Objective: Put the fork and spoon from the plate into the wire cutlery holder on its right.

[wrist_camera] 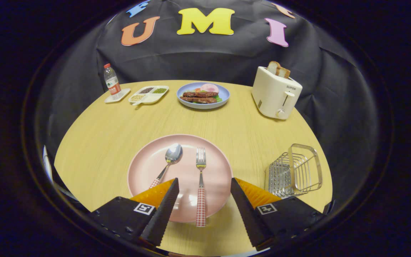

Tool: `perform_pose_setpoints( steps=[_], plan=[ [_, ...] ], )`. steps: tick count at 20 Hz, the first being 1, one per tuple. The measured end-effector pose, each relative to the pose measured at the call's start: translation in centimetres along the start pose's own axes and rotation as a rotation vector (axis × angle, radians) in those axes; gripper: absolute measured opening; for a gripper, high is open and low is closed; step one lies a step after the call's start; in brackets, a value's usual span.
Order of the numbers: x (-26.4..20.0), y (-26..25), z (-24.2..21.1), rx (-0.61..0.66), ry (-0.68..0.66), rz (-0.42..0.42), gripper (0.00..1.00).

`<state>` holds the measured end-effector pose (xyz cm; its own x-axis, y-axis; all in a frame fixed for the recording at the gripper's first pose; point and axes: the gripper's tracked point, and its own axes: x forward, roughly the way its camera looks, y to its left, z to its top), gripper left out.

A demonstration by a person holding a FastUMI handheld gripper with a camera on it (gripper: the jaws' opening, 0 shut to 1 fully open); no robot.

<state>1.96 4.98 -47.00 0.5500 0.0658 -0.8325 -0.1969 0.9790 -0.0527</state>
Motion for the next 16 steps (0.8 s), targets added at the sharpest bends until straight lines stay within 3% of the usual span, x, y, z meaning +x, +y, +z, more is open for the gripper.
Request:
perform_pose_setpoints(
  steps=[6, 11, 12, 14, 16],
  plan=[
    [2.2, 0.6, -1.8, 0.019, 0.066, 0.005, 0.64],
    [3.3, 0.8, -2.8, 0.006, 0.079, -0.044, 0.44],
    [3.5, 0.1, -2.9, -0.003, 0.072, -0.083, 0.44],
    [3.3, 0.3, -2.9, 0.002, 0.067, -0.091, 0.14],
    [3.7, 0.4, -3.1, 0.001, 0.072, -0.087, 0.11]
  ],
)
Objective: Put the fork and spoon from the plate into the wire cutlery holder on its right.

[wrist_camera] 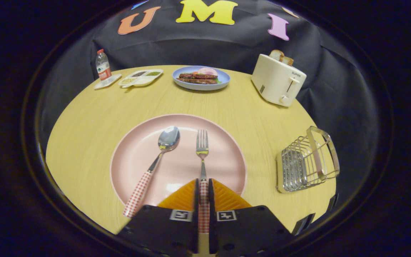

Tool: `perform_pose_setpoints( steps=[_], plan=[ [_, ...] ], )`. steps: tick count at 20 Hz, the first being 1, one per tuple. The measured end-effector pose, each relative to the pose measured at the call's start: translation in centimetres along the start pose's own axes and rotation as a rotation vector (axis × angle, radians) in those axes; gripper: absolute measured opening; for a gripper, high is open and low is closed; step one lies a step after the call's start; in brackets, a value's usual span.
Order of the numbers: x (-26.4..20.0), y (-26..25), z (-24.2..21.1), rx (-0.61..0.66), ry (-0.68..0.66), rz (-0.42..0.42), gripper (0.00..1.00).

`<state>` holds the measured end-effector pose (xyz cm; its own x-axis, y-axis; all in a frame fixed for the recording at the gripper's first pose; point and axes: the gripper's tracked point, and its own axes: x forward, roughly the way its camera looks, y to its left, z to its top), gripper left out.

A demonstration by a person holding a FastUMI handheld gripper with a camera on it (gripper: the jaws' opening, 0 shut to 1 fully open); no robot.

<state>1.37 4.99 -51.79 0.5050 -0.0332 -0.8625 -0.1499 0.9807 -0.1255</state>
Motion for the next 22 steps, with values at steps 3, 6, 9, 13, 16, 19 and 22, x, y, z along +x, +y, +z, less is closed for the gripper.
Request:
perform_pose_setpoints(
  steps=[3, 6, 9, 13, 16, 19, 22],
  plan=[
    [-0.6, -0.3, -0.3, -0.006, 0.027, 0.023, 0.08],
    [-2.2, -1.0, -0.2, 0.016, 0.032, 0.065, 0.04],
    [-3.9, -2.9, 0.8, 0.031, 0.016, 0.065, 0.03],
    [-6.4, -5.2, 2.2, 0.063, -0.005, 0.108, 0.03],
    [-8.0, -7.7, 3.0, 0.074, -0.017, 0.101, 0.03],
    [-9.6, -10.2, 3.5, 0.075, -0.018, 0.098, 0.03],
    [-11.1, -12.9, 3.8, 0.070, -0.009, 0.095, 0.03]
  ],
)
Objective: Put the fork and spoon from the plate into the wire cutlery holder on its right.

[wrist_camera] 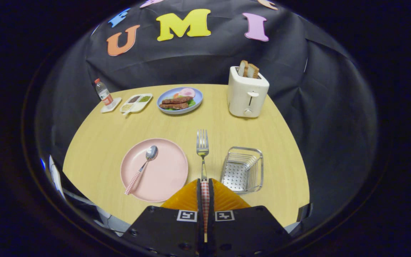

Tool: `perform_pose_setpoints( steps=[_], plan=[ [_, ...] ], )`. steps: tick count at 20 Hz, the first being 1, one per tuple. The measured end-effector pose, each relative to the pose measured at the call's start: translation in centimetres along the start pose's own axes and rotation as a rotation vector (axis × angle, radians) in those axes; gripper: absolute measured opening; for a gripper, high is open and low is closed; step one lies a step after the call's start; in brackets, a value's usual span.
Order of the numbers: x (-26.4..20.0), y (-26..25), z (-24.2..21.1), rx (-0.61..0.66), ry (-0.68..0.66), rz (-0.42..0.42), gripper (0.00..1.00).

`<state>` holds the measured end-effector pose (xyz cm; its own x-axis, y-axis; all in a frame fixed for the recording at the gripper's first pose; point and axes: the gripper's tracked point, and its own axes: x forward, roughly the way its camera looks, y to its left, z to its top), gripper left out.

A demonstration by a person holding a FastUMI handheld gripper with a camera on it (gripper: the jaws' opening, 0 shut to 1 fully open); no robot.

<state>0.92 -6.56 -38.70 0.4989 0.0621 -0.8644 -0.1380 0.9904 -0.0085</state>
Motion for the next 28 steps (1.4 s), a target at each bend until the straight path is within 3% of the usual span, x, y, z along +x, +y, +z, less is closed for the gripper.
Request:
perform_pose_setpoints(
  steps=[8, 13, 15, 17, 20, 28],
  plan=[
    [-2.7, -5.5, -0.3, 0.071, 0.183, 0.005, 0.03],
    [-3.2, -7.2, -0.5, -0.027, 0.299, 0.018, 0.04],
    [-3.2, -7.3, -1.4, -0.029, 0.405, 0.030, 0.04],
    [-2.6, -7.2, -1.3, -0.024, 0.460, 0.066, 0.04],
    [-1.1, -8.4, -1.2, -0.013, 0.551, 0.017, 0.04],
    [2.1, -8.4, -1.2, -0.006, 0.782, -0.004, 0.05]
  ],
)
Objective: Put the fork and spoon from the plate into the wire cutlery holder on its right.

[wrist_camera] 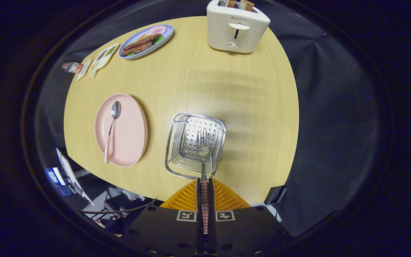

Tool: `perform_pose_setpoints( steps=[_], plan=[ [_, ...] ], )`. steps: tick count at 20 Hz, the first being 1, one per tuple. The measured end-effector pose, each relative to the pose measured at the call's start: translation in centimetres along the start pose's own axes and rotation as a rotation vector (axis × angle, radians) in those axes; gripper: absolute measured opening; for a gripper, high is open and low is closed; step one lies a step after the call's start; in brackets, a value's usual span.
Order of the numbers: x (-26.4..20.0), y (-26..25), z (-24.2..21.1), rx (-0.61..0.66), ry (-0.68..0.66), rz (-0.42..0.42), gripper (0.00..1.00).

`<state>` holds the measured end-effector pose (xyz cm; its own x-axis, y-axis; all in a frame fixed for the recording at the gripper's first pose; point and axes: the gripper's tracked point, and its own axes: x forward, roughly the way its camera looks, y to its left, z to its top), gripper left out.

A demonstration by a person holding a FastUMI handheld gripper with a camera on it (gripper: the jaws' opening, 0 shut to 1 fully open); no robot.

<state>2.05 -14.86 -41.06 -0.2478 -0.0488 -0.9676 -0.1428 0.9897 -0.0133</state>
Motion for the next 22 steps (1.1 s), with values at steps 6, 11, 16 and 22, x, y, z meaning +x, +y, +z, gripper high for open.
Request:
perform_pose_setpoints(
  steps=[6, 11, 16, 22],
  plan=[
    [0.5, 0.8, 1.8, -0.040, 0.041, -0.012, 0.04],
    [0.2, 1.2, 1.9, -0.039, 0.029, -0.025, 0.09],
    [-1.0, 0.9, 2.1, -0.038, -0.057, -0.036, 0.12],
    [-3.3, 1.7, 2.0, -0.053, -0.206, -0.041, 0.26]
  ],
)
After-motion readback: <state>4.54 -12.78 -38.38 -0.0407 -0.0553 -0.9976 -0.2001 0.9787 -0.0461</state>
